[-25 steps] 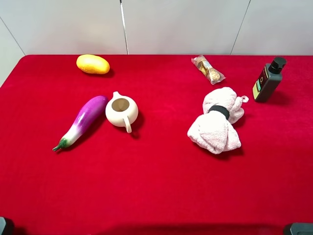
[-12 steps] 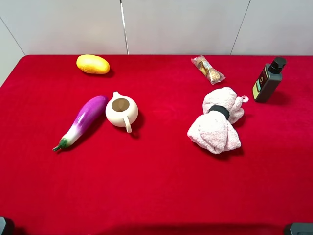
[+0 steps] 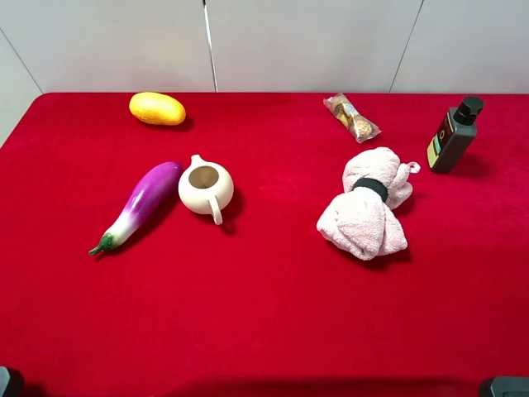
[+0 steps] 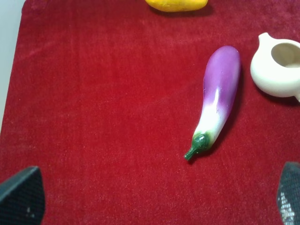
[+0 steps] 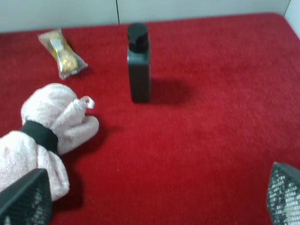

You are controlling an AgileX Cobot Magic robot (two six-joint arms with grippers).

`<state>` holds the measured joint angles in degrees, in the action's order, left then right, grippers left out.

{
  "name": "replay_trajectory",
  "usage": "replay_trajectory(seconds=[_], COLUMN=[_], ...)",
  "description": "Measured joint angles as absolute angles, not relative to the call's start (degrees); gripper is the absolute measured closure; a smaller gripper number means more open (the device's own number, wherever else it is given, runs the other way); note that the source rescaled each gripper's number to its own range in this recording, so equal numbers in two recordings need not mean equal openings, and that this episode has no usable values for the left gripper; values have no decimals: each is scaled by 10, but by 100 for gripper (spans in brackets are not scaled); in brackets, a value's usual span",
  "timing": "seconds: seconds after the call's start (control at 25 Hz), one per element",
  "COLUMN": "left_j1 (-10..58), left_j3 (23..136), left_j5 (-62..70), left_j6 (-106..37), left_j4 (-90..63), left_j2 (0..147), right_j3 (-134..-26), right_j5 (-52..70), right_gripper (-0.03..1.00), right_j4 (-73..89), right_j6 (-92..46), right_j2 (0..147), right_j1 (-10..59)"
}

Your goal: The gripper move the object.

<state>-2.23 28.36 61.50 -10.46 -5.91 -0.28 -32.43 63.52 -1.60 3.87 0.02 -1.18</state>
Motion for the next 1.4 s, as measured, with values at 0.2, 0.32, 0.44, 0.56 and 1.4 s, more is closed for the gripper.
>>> replay_trajectory(seconds=[0.2, 0.32, 0.44, 0.56, 1.4], left_j1=[-22, -22, -22, -22, -22], left_j3=[284, 284, 284, 284, 284], left_j5=[615, 615, 615, 615, 615], left_j6=[-105, -105, -105, -105, -105], left_j4=[-59, -59, -59, -59, -59], left_j2=[-3, -3, -3, -3, -3], right_j3=[-307, -307, -302, -287, -286], right_j5=[627, 625, 618, 595, 585], right_gripper=[-3, -3, -3, -3, -3], right_j4=[8, 12, 14, 17, 18], right_j6=[0, -17, -21, -22, -22], right_j2=[-4, -4, -4, -4, -4], right_j1=[-12, -13, -13, -13, -13])
